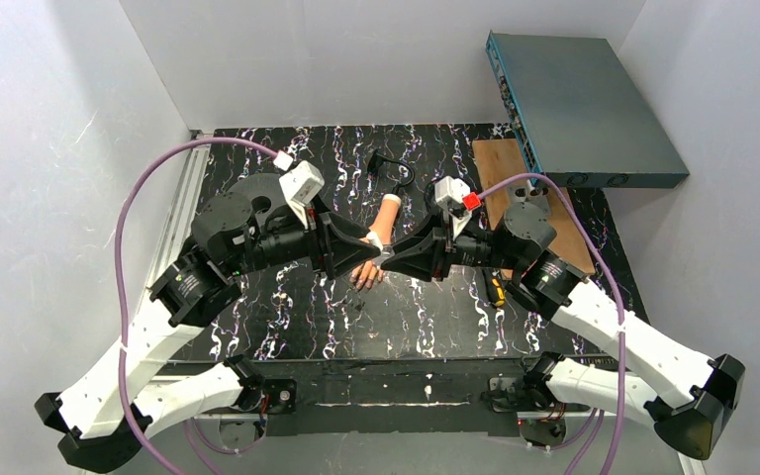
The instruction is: Paint the nails
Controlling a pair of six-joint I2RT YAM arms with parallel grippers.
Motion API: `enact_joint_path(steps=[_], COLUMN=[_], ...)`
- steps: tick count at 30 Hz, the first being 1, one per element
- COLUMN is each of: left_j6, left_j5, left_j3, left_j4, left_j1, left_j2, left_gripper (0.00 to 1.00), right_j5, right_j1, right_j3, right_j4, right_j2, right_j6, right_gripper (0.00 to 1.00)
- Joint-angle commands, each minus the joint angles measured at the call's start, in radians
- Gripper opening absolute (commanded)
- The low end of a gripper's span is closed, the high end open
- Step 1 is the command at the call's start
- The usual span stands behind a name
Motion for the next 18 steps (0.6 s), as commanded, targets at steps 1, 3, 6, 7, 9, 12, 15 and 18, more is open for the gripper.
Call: enact_joint_path(steps=[1,3,6,7,9,12,15,18], left_j6=[-0.010,-0.013,-0.012,-0.012,-0.013,-0.013,-0.016,-0.022], left_j5=[-0.055,-0.057,-0.056,-0.057,-0.060,-0.058,-0.037,-0.002], left_j3=[0.034,0.034,0.025,0.020,0.009,-0.001,0.000,-0.004], left_j4=[-0.015,-0.015,-0.012,-0.009,-0.005,0.002,0.003,0.008], left_j1=[-0.003,-0.003,-0.003,-0.003,-0.003,-0.003,-0.003,-0.002], left_j2=[0.019,0.028,0.037,0.036,0.035,0.036,0.043,0.053], left_gripper=[0.44,0.41,0.39,0.39,0.37,0.28,0.23,0.27], right_j5=[0.039,0.040,0.043,0.042,0.040,0.040,0.039,0.038], right_j1=[-0.001,-0.002,-0.002,-0.001,-0.002,-0.002,-0.001,-0.002], right_j3=[0.051,0.052,0.052,0.051,0.051,0.050,0.056,0.065], right_j4=[0.021,0.019,0.019,0.018,0.020,0.026,0.031,0.034], right_j2=[-0.001,-0.001,-0.001,0.000,0.001,0.006,0.013,0.021], right_j6=[-0.019,-0.018,-0.020,-0.020,-0.020,-0.020,-0.019,-0.016], right_gripper=[0.01,0.01,0.01,0.01,0.01,0.01,0.01,0.01])
